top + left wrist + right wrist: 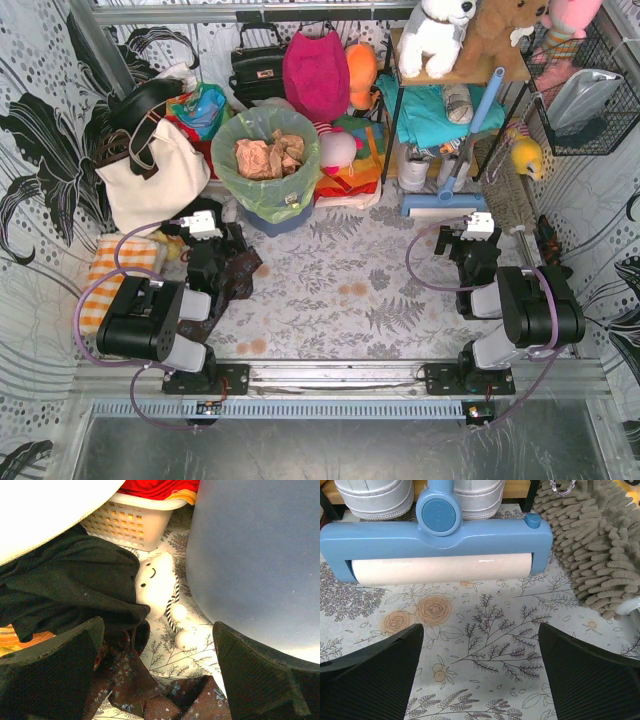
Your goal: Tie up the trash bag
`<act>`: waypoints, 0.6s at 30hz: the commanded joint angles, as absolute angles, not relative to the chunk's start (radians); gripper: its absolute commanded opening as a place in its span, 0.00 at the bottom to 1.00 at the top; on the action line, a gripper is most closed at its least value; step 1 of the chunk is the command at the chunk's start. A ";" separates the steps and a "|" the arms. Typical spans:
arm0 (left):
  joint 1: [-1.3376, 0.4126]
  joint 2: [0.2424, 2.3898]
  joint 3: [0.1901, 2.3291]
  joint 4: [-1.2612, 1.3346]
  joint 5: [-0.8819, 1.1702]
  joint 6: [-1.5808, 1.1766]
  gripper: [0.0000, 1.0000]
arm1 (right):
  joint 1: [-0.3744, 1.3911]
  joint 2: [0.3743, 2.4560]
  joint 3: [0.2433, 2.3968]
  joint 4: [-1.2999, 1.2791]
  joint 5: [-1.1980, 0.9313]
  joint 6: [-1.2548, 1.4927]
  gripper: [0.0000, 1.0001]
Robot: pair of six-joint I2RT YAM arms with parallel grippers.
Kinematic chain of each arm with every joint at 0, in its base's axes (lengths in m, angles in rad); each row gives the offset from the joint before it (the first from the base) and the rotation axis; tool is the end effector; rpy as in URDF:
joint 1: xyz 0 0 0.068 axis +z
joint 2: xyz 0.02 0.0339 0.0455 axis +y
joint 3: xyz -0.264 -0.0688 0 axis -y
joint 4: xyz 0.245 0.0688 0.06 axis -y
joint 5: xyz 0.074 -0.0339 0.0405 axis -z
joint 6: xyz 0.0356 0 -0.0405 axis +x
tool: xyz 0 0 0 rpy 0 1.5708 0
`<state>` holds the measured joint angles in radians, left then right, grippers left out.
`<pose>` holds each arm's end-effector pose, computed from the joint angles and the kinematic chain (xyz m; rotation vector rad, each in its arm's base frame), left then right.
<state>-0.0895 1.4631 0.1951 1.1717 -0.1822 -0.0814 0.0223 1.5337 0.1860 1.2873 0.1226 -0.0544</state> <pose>0.2301 -0.0142 0.1495 -0.1310 1.6604 0.0224 0.2321 0.0008 0.1451 0.0316 1.6319 -0.1246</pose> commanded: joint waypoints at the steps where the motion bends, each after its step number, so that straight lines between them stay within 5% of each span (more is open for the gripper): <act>1: -0.083 1.468 0.211 1.210 -0.179 -0.085 0.98 | 0.026 1.537 0.193 1.308 0.110 -0.063 0.97; 18: -0.081 1.467 0.211 1.210 -0.179 -0.086 0.98 | 0.026 1.537 0.194 1.309 0.143 -0.051 0.97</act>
<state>-0.0895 1.4631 0.1951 1.1717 -0.1818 -0.0814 0.0223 1.5337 0.1860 1.2873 0.1226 -0.0544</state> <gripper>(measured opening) 0.979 0.969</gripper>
